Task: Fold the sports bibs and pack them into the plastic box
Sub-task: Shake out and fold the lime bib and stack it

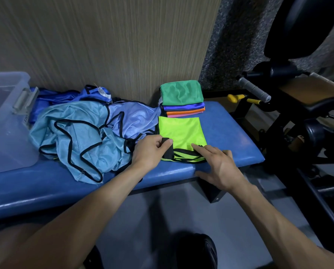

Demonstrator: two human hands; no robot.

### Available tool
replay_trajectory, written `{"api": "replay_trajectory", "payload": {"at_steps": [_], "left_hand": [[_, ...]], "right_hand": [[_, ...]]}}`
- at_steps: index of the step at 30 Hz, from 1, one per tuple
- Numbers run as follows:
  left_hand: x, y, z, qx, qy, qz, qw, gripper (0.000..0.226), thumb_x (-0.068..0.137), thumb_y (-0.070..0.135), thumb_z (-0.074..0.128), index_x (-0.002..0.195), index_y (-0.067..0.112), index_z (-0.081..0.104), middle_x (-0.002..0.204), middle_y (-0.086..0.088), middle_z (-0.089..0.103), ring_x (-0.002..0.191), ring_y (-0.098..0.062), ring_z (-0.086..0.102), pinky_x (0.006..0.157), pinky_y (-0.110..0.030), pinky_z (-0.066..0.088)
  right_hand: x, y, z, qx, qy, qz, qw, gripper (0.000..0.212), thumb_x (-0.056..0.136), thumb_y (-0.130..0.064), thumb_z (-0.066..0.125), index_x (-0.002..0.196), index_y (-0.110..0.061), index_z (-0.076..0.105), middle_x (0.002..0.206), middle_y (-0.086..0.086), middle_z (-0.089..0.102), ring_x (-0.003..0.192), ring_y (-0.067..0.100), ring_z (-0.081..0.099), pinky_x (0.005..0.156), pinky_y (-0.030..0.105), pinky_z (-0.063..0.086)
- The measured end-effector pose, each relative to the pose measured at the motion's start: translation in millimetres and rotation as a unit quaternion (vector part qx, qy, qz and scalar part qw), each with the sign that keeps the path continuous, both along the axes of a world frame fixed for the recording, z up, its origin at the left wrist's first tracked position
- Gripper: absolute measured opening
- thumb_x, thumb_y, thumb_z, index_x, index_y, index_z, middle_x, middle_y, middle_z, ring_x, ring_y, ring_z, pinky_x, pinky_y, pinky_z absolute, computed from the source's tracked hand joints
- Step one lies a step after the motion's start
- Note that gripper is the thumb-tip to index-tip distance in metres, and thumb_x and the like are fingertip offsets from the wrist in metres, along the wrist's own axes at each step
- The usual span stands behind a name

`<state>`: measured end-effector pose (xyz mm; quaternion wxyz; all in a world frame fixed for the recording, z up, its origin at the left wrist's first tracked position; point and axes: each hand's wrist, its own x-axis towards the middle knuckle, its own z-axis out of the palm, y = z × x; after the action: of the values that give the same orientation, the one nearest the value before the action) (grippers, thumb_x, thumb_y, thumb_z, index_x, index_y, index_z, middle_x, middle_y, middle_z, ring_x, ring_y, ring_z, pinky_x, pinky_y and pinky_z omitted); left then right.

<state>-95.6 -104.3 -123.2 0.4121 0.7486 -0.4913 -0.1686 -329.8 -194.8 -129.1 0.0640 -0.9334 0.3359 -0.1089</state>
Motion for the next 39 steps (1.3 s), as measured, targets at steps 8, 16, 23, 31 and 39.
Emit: {"api": "replay_trajectory", "payload": {"at_steps": [8,16,23,31,39], "left_hand": [[-0.2,-14.9,0.0,0.038,-0.054,0.022,0.998,0.027,0.088,0.041,0.076,0.086,0.023,0.055,0.074,0.01,0.059,0.069,-0.011,0.056,0.062,-0.031,0.044],[7.7,-15.4,-8.5,-0.039,-0.187,-0.023,0.981,0.018,0.086,0.045,0.077,0.079,0.031,0.069,0.089,0.012,0.055,0.091,-0.011,0.048,0.07,-0.034,0.046],[29.6,-2.9,-11.0,0.018,-0.149,-0.177,0.973,0.047,0.086,0.072,0.059,0.112,0.033,0.067,0.109,0.02,0.048,0.105,-0.006,0.047,0.09,-0.025,0.044],[36.9,-2.8,-14.2,0.034,-0.124,-0.21,0.969,0.046,0.093,0.051,0.064,0.125,0.018,0.064,0.123,0.012,0.049,0.114,-0.011,0.043,0.103,-0.028,0.038],[9.5,-3.1,-8.3,0.094,-0.089,-0.148,0.981,0.052,0.098,0.062,0.04,0.066,0.021,0.045,0.078,0.008,0.044,0.09,-0.023,0.044,0.087,-0.041,0.035]], "right_hand": [[-5.7,-17.6,-4.2,0.069,-0.069,0.039,0.994,0.081,0.08,-0.036,0.083,0.151,-0.035,0.044,0.129,-0.013,0.059,0.123,0.013,0.055,0.098,0.039,0.038],[-9.2,-34.9,-4.0,0.145,-0.129,0.073,0.978,0.077,0.081,-0.028,0.086,0.148,-0.035,0.049,0.122,-0.018,0.06,0.117,0.003,0.056,0.105,0.028,0.044],[-8.2,-39.6,-8.9,0.144,-0.156,0.058,0.976,0.062,0.087,-0.011,0.077,0.142,-0.03,0.056,0.12,-0.012,0.066,0.115,0.003,0.06,0.101,0.016,0.043],[-8.2,-38.4,4.1,0.382,-0.265,-0.011,0.885,0.031,0.094,-0.003,0.069,0.121,-0.017,0.06,0.116,0.004,0.071,0.117,0.011,0.06,0.102,0.026,0.044],[-21.4,-24.4,15.4,0.415,-0.299,-0.08,0.856,0.005,0.101,-0.012,0.061,0.1,-0.006,0.061,0.091,0.008,0.066,0.083,0.012,0.059,0.075,0.025,0.048]]}}
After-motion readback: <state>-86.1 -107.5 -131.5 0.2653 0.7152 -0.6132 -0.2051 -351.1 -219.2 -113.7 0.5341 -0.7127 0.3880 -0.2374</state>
